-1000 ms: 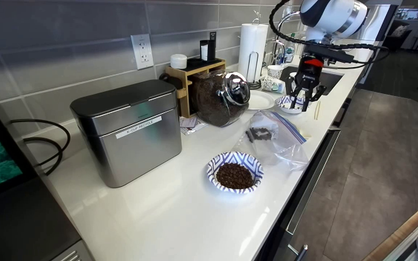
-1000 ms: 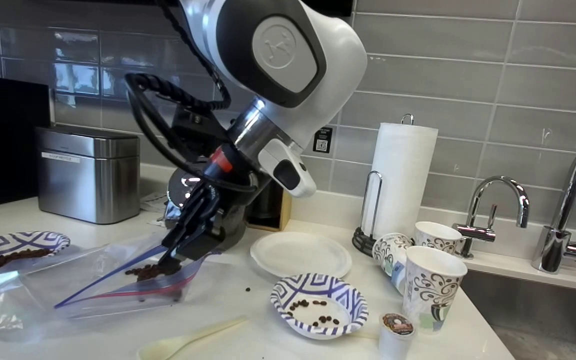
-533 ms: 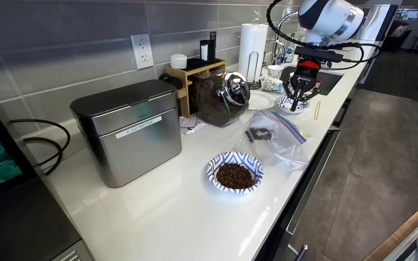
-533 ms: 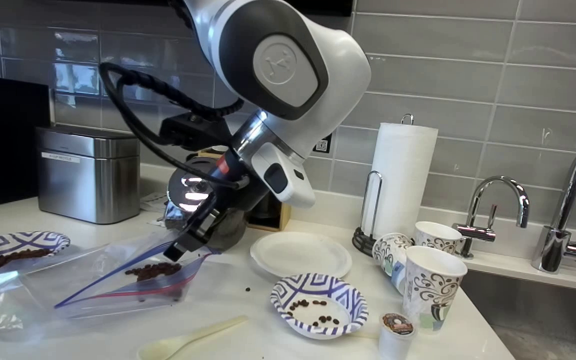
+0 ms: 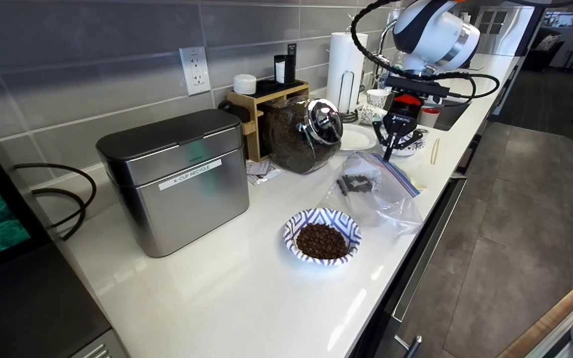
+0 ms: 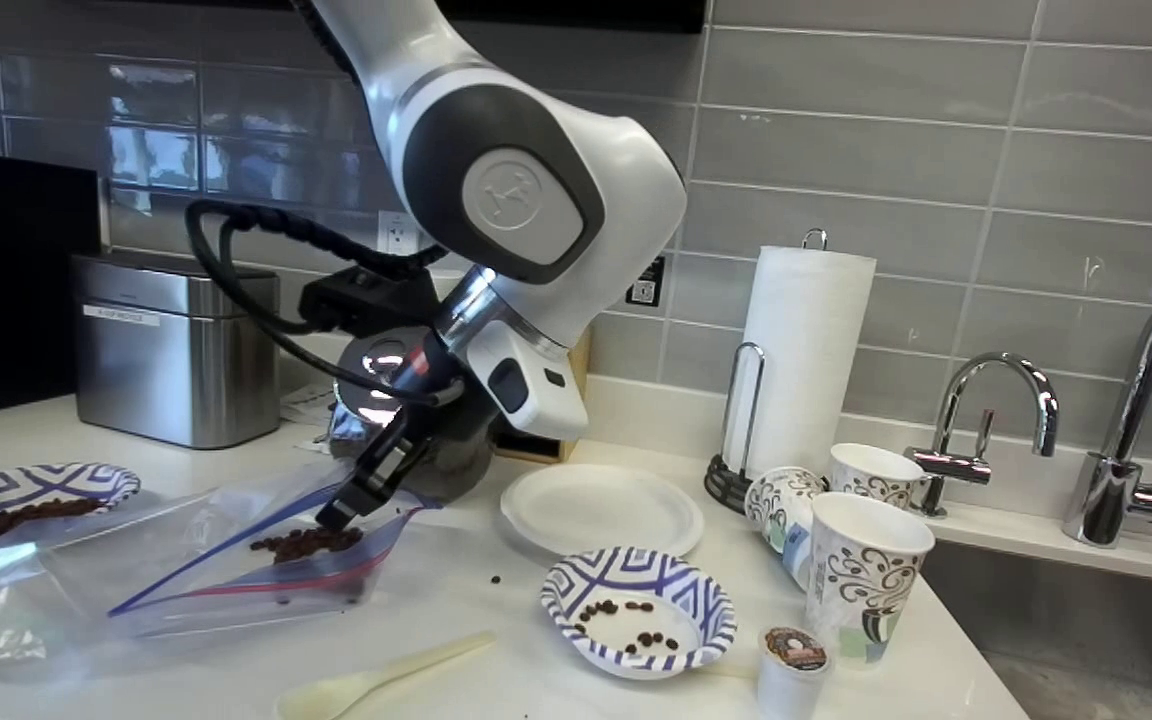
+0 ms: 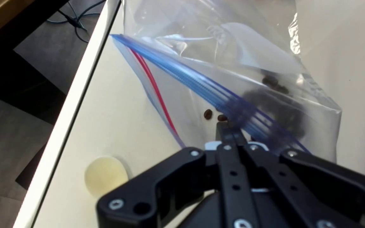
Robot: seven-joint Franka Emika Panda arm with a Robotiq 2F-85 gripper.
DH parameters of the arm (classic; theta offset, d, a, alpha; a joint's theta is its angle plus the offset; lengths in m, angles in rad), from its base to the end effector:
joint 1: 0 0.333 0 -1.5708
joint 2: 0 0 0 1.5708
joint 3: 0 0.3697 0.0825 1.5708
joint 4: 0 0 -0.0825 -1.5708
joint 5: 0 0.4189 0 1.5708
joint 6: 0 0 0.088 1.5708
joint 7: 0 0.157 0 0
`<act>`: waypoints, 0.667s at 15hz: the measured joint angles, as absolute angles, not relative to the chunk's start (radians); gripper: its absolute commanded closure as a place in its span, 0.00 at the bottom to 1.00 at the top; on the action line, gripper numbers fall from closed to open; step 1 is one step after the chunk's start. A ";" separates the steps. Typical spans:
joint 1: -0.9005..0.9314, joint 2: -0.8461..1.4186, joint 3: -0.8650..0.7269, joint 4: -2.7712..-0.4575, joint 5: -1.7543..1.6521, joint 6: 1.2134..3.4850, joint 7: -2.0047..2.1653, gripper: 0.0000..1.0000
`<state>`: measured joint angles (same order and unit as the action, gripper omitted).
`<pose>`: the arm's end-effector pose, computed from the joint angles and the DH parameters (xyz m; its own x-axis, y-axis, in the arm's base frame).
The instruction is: Remove the white spoon from the bowl and place it on the countertop, get some of the contents from the clear plastic and place them on the white spoon.
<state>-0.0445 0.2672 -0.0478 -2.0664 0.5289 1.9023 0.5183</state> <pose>0.5657 0.0085 0.2698 0.5352 -0.6285 -0.5644 -0.7952 -0.6003 -0.0856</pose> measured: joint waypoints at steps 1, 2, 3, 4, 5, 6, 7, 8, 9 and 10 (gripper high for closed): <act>-0.035 0.275 -0.042 -2.066 0.529 1.923 0.518 1.00; -0.026 0.282 -0.035 -2.066 0.529 1.949 0.516 1.00; -0.017 0.289 -0.028 -2.067 0.529 1.979 0.512 1.00; -0.008 0.294 -0.022 -2.067 0.528 2.009 0.506 1.00; 0.001 0.299 -0.016 -2.067 0.528 2.041 0.498 1.00; 0.008 0.303 -0.010 -2.068 0.527 2.075 0.483 1.00; 0.014 0.307 -0.004 -2.068 0.526 2.106 0.464 1.00; 0.020 0.311 0.003 -2.070 0.524 2.152 0.438 1.00; 0.025 0.314 0.009 -2.073 0.523 2.202 0.409 1.00; 0.029 0.318 0.014 -2.075 0.523 2.239 0.385 1.00</act>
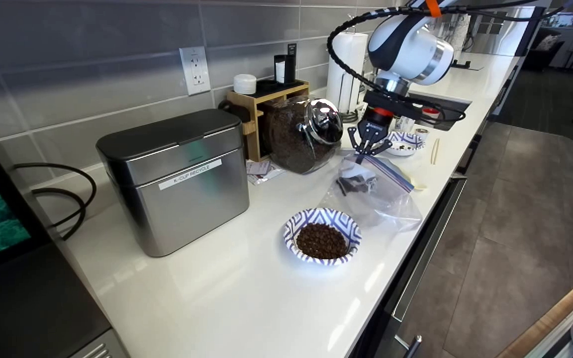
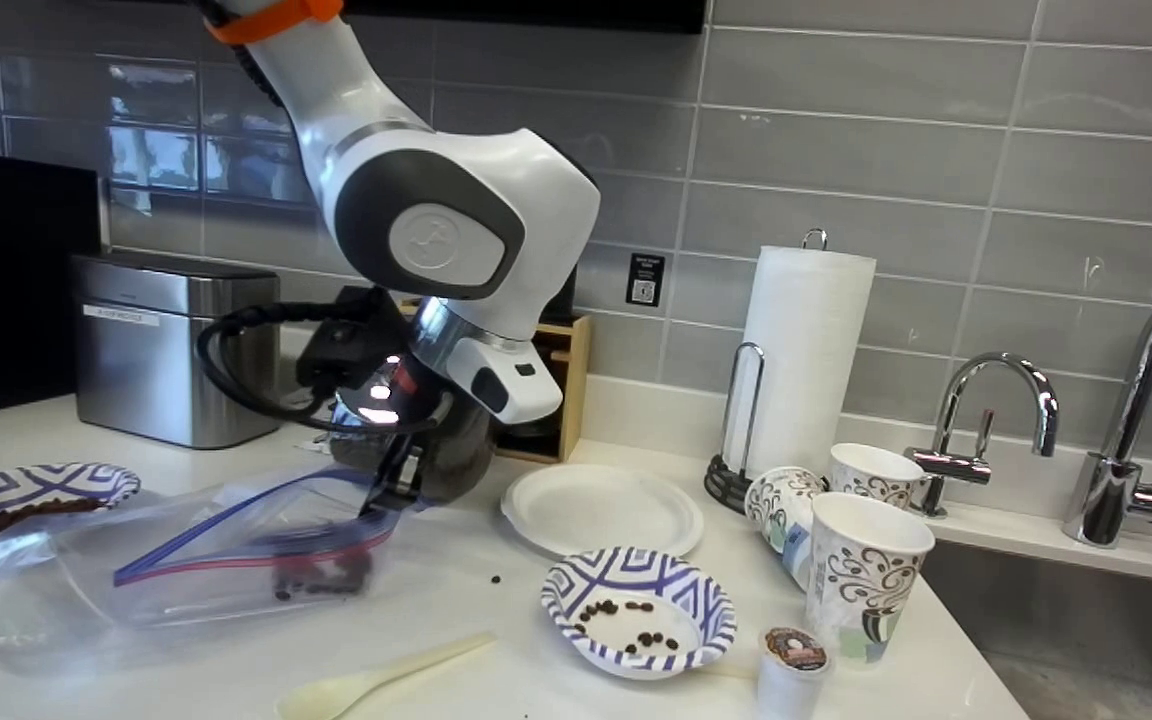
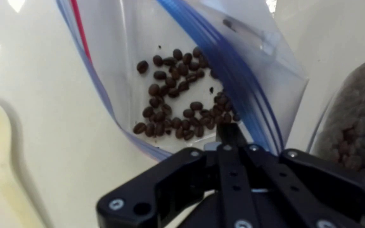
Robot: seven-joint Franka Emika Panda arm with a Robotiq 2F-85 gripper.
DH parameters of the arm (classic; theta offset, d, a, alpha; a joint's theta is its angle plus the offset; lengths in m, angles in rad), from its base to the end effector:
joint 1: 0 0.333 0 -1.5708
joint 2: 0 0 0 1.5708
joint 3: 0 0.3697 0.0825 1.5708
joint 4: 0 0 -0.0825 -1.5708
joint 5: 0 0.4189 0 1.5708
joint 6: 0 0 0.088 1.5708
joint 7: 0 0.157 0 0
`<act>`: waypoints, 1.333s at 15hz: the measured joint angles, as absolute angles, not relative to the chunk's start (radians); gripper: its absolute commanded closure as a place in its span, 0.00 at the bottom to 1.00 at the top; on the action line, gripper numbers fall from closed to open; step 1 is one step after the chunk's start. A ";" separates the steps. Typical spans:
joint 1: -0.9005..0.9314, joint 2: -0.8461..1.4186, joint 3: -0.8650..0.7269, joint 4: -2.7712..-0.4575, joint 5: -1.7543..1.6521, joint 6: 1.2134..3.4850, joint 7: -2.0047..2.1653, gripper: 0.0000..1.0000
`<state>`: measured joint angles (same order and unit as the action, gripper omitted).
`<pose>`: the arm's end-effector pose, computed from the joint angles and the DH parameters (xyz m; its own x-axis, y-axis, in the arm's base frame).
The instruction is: Remove the white spoon from the bowl and place it on the countertop, get some of the contents from the clear plastic and place them on the white spoon.
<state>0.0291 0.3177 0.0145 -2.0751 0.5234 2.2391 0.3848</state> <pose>0.6071 0.0608 0.2456 0.7477 -0.5792 -0.3247 -0.6575 -0.7143 -0.2398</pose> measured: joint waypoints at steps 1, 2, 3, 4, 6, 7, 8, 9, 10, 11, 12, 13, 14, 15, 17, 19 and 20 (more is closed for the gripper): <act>0.031 0.322 0.020 -2.076 0.523 2.260 0.369 1.00; 0.031 0.325 0.024 -2.076 0.525 2.262 0.359 1.00; 0.030 0.329 0.027 -2.076 0.526 2.257 0.351 1.00; 0.030 0.333 0.028 -2.076 0.526 2.245 0.346 1.00; 0.027 0.338 0.029 -2.076 0.526 2.213 0.332 1.00; 0.026 0.338 0.029 -2.077 0.526 2.212 0.325 1.00; 0.026 0.338 0.029 -2.077 0.528 2.217 0.311 1.00; 0.025 0.338 0.029 -2.077 0.532 2.227 0.291 1.00; 0.025 0.338 0.031 -2.079 0.535 2.245 0.272 1.00; 0.025 0.338 0.034 -2.082 0.541 2.263 0.251 1.00; 0.024 0.338 0.038 -2.085 0.548 2.278 0.235 1.00; 0.023 0.338 0.043 -2.088 0.557 2.286 0.220 1.00; 0.022 0.338 0.047 -2.092 0.565 2.287 0.211 1.00; 0.022 0.338 0.049 -2.096 0.569 2.287 0.209 0.88; 0.022 0.340 0.051 -2.103 0.570 2.287 0.209 0.69; 0.022 0.343 0.052 -2.106 0.570 2.287 0.209 0.66; 0.022 0.345 0.052 -2.106 0.570 2.287 0.209 0.65</act>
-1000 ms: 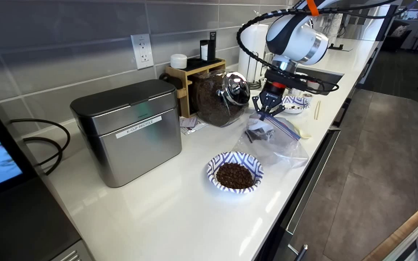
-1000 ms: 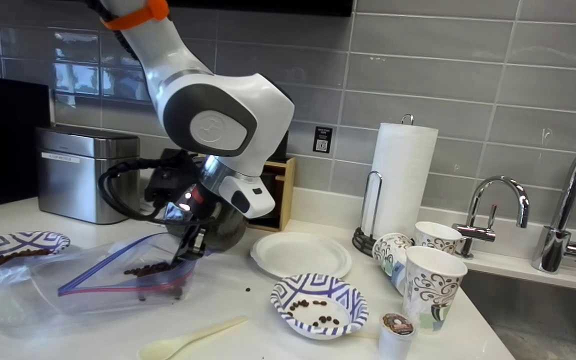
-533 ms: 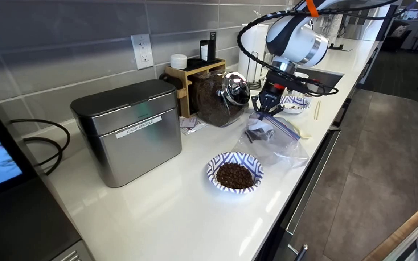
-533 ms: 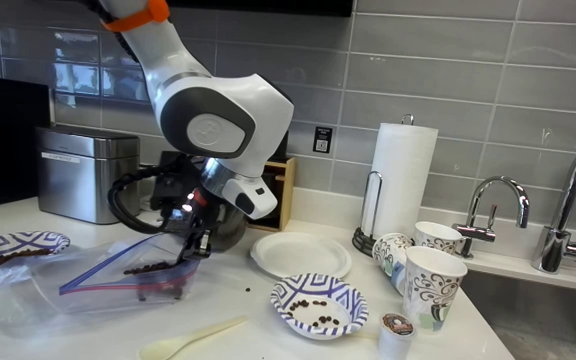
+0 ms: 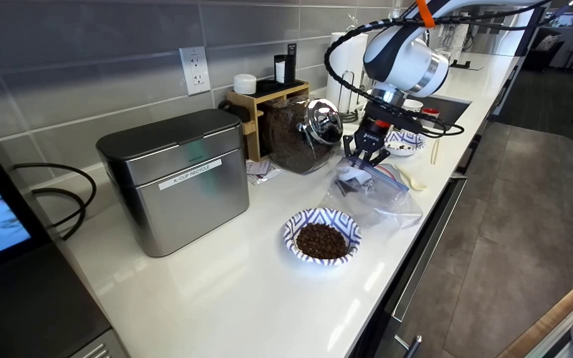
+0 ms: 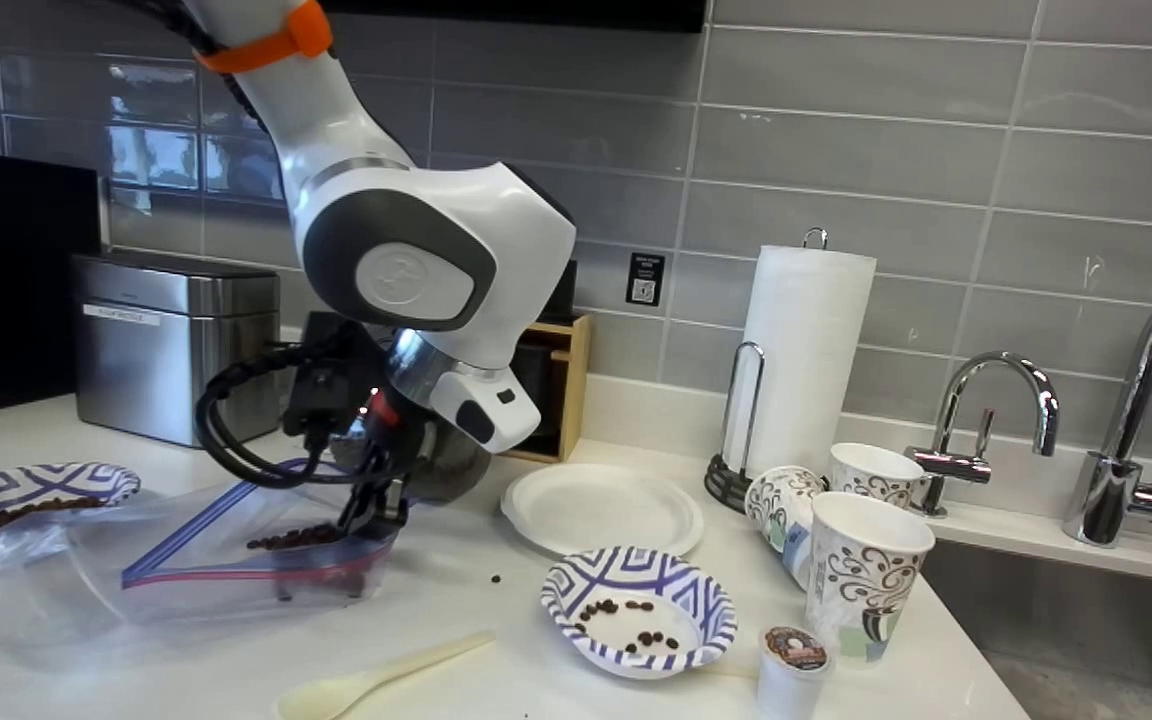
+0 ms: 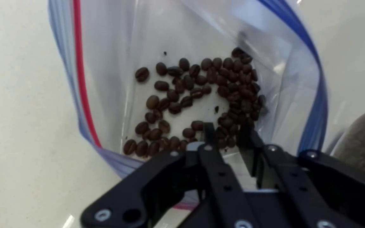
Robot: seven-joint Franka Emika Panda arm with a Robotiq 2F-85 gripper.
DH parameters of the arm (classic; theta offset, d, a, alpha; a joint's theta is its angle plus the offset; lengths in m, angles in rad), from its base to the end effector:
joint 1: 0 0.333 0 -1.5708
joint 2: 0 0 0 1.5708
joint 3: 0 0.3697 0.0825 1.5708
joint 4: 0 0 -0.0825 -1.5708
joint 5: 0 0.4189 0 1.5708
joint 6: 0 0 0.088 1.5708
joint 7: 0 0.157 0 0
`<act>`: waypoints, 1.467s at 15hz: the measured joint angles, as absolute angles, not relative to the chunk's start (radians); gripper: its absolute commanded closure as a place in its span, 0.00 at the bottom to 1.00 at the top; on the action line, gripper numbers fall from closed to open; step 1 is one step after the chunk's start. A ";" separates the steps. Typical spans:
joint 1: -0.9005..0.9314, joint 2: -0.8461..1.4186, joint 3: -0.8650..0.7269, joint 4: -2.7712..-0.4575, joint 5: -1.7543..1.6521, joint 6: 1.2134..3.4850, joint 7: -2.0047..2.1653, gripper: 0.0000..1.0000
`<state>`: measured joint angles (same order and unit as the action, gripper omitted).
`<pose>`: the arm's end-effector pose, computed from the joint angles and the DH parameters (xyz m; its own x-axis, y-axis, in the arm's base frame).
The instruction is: Remove the white spoon from the bowl and place it on the countertop, get some of the contents from the clear plastic and place them on the white spoon.
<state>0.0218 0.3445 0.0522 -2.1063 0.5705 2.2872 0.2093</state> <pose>0.5977 0.0773 0.2206 0.8349 -0.4585 -0.3044 -0.5411 -0.7847 -0.3024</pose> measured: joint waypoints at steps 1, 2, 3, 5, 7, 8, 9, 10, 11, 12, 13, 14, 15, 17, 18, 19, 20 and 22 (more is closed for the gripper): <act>0.022 0.345 0.052 -2.107 0.570 2.287 0.209 0.71; 0.022 0.345 0.052 -2.107 0.570 2.287 0.209 0.79; 0.022 0.345 0.053 -2.107 0.570 2.287 0.209 0.79; 0.022 0.345 0.053 -2.107 0.570 2.287 0.209 0.84; 0.023 0.345 0.053 -2.107 0.570 2.287 0.209 0.76; 0.023 0.345 0.053 -2.107 0.570 2.287 0.209 0.73; 0.023 0.345 0.054 -2.107 0.570 2.288 0.209 0.70; 0.024 0.345 0.054 -2.107 0.570 2.289 0.209 0.61; 0.026 0.345 0.054 -2.107 0.570 2.291 0.209 0.62; 0.028 0.345 0.054 -2.107 0.569 2.294 0.210 0.59; 0.030 0.345 0.054 -2.108 0.567 2.297 0.211 0.56; 0.032 0.345 0.054 -2.110 0.563 2.303 0.214 0.61; 0.034 0.345 0.054 -2.113 0.562 2.311 0.215 0.66; 0.040 0.340 0.054 -2.121 0.557 2.325 0.219 0.72; 0.042 0.338 0.054 -2.123 0.556 2.331 0.220 0.76; 0.045 0.338 0.054 -2.125 0.554 2.335 0.222 0.75; 0.047 0.338 0.054 -2.126 0.552 2.336 0.226 0.82; 0.054 0.338 0.055 -2.126 0.542 2.338 0.237 0.77</act>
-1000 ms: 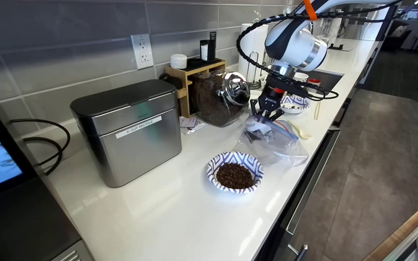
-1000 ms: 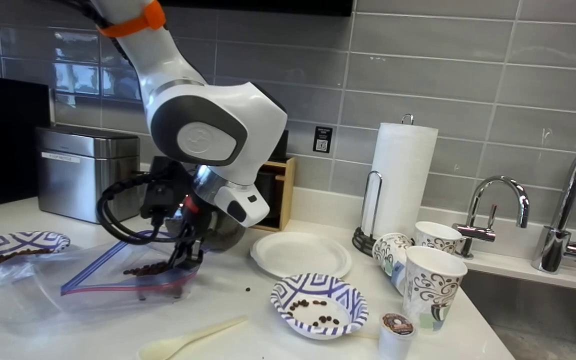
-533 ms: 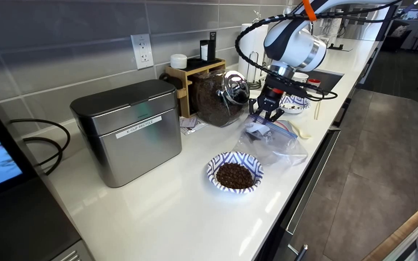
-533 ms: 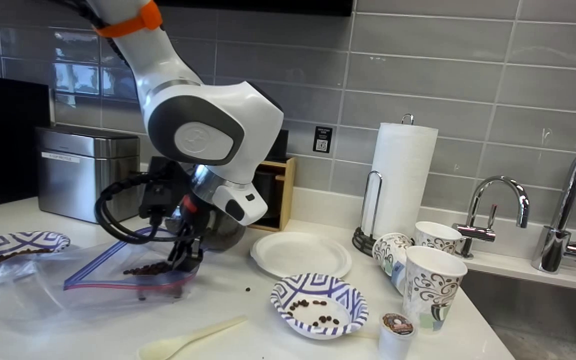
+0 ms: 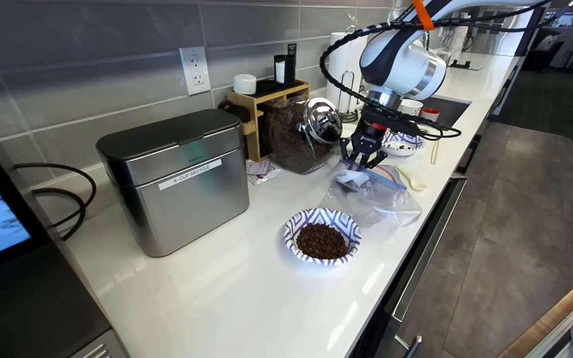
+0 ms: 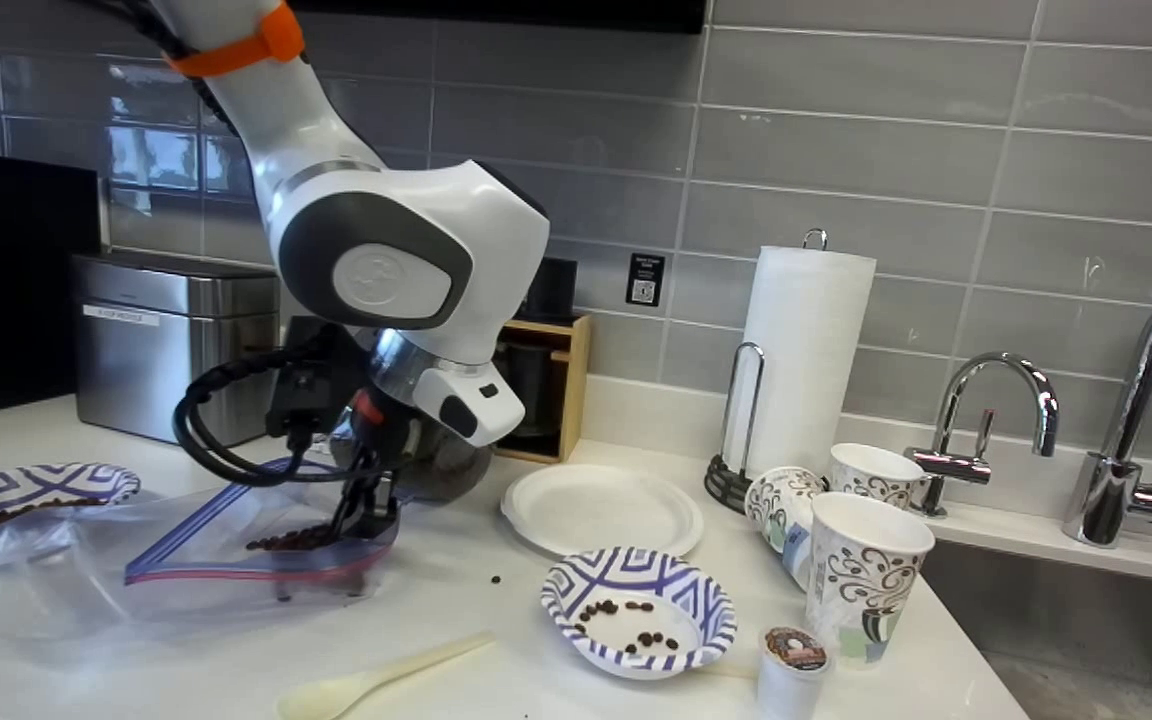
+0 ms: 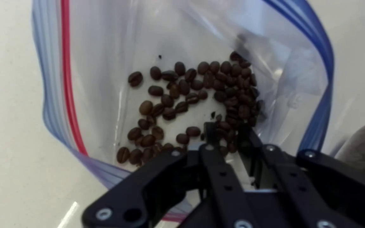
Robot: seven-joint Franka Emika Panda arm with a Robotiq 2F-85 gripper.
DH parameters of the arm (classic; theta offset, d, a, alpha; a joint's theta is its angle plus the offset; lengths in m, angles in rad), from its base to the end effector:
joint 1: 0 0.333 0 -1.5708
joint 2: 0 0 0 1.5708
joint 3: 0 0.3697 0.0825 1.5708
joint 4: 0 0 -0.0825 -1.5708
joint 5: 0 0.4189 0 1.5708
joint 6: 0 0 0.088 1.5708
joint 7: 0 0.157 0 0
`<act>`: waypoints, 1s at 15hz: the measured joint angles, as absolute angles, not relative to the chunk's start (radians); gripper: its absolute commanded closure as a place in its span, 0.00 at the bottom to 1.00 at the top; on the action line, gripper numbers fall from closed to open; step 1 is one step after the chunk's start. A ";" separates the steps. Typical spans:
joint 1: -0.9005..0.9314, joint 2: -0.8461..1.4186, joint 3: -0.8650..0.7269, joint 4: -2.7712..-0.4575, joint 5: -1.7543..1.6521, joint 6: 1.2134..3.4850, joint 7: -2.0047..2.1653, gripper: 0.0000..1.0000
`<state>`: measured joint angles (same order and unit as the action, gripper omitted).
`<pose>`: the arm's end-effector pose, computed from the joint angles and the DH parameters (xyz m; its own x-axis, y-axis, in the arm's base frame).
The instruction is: Remove the white spoon from the bowl and place it on the countertop, get some of the contents from the clear plastic and place them on the white spoon.
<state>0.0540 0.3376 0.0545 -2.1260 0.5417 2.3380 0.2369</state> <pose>0.5944 0.0919 0.2187 0.8479 -0.4576 -0.2678 -0.5233 -0.8034 -0.2841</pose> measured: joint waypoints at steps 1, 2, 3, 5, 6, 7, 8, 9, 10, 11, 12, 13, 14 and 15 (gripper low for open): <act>0.058 0.337 0.055 -2.126 0.533 2.340 0.244 0.77; 0.061 0.337 0.054 -2.126 0.521 2.344 0.254 0.74; 0.065 0.337 0.054 -2.127 0.509 2.348 0.263 0.76; 0.070 0.336 0.055 -2.127 0.482 2.353 0.280 0.82; 0.073 0.336 0.055 -2.127 0.469 2.355 0.289 0.83; 0.076 0.336 0.054 -2.127 0.456 2.357 0.298 0.83; 0.079 0.335 0.054 -2.127 0.443 2.360 0.307 0.76; 0.082 0.335 0.054 -2.127 0.434 2.363 0.315 0.74; 0.085 0.335 0.054 -2.127 0.425 2.365 0.322 0.67; 0.087 0.335 0.054 -2.128 0.415 2.367 0.330 0.82; 0.089 0.335 0.054 -2.128 0.408 2.369 0.334 0.95; 0.090 0.335 0.054 -2.128 0.402 2.369 0.337 1.00; 0.091 0.335 0.054 -2.128 0.396 2.370 0.339 1.00; 0.092 0.334 0.054 -2.128 0.394 2.370 0.342 1.00</act>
<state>0.0920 0.3340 0.0543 -2.1278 0.3941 2.3697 0.3415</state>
